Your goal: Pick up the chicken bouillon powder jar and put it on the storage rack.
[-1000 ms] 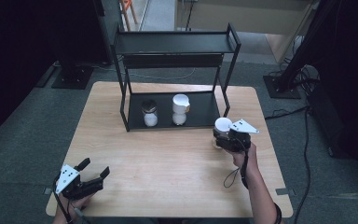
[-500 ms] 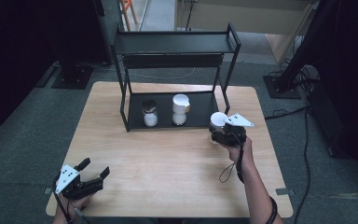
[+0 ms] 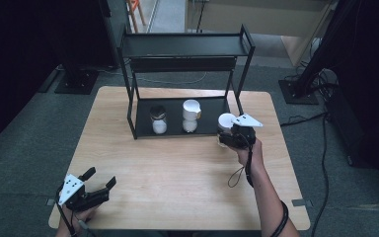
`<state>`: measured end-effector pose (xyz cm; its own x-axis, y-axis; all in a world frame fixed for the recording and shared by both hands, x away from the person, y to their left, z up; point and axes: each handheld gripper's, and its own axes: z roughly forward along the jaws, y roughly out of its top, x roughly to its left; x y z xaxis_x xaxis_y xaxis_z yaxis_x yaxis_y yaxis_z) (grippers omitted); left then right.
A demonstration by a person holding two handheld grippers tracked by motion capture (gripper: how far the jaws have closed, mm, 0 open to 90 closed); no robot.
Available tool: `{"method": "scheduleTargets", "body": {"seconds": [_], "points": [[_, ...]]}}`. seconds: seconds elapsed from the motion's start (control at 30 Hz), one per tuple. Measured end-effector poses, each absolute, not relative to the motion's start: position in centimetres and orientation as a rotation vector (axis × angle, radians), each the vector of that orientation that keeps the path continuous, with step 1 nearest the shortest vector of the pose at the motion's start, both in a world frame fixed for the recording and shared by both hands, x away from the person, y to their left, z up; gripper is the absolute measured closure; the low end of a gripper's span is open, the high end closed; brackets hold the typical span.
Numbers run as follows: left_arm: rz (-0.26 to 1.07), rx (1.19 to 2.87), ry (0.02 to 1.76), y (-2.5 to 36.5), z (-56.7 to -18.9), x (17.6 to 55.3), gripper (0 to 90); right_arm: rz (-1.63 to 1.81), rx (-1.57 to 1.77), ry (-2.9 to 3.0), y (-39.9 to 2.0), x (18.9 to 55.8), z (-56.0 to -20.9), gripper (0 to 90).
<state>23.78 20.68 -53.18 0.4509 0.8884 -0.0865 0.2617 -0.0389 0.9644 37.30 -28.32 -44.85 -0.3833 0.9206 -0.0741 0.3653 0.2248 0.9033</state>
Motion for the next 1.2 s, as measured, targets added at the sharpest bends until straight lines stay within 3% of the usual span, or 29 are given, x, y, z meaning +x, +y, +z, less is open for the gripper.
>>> {"method": "scheduleTargets", "body": {"seconds": [1.2], "points": [[0.684, 1.562, 1.038, 20.8, -53.2, 23.8, 12.2, 1.110, 1.232, 1.852, -26.8, 41.0, -44.3, 30.3]]}}
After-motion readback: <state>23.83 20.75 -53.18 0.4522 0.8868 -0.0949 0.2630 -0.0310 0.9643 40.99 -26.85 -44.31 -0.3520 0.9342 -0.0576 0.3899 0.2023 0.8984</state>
